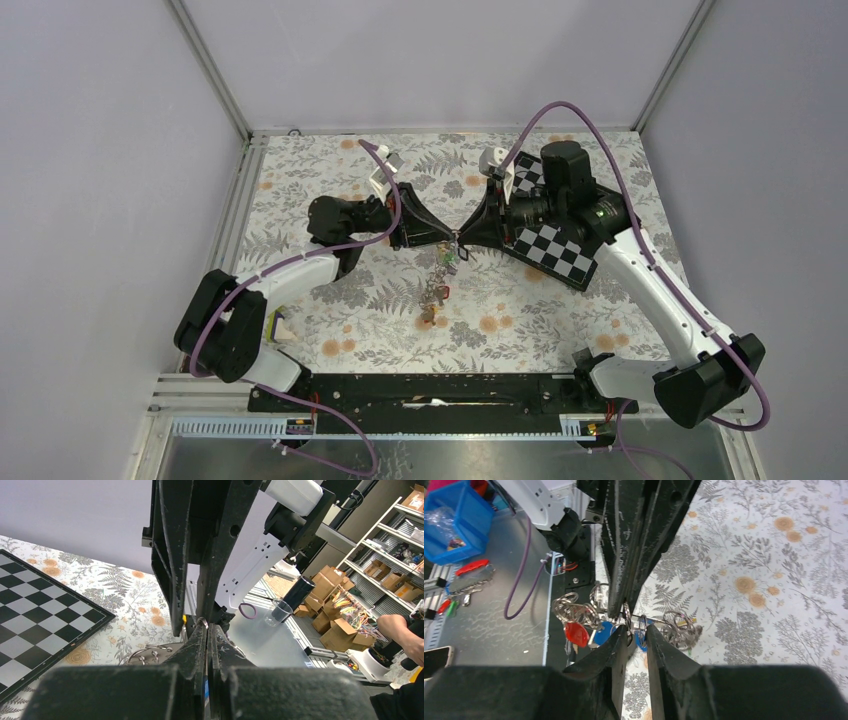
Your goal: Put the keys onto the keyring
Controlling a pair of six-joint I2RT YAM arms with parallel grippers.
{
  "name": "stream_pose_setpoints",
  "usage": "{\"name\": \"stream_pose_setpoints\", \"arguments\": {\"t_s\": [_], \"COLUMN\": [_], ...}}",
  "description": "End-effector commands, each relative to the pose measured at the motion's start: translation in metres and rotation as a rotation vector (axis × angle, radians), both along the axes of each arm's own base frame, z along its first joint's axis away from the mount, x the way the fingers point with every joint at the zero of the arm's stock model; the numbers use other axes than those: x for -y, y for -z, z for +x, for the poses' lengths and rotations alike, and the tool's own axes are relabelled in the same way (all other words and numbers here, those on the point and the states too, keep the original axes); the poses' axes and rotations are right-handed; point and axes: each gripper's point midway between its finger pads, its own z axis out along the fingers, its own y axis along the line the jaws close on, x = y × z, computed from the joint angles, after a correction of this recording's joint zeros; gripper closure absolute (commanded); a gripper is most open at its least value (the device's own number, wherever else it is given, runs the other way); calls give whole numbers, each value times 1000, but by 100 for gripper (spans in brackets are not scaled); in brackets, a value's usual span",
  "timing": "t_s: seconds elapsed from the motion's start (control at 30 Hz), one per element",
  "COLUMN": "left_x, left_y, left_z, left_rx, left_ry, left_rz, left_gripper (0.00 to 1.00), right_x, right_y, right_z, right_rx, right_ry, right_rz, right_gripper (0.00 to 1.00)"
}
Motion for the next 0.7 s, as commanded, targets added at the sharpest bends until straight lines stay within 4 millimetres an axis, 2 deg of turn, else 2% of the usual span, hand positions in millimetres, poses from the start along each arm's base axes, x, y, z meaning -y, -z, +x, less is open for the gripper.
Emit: {"name": "stream_pose_setpoints", "arguments": {"t_s": [0.0,0.23,0.43,0.6,0.67], "left_x": [-4,-2,0,1,1], "left_y": [-26,-23,-19,-15,-13], "left_z": [-5,0,3,7,9], "left_rx": [91,96,97,95,98], "left_ry": [-30,-47,-57,-72,-79], "left_rz": [-88,-81,-68,-55,-50], "left_gripper": [100,100,100,100,100], "right_x": [-5,-5,-5,-5,-5], "right_y": [-4,-5,-6,-8,-9], "right_z": [-6,-10,-11,-13,-14], "right_rx": [-4,-5,-4,-8,1], "right_ry": [-48,-61,-69,-83,-84], "right_rz": [40,47,51,57,60], "right_gripper": [74,77,86,98,100]}}
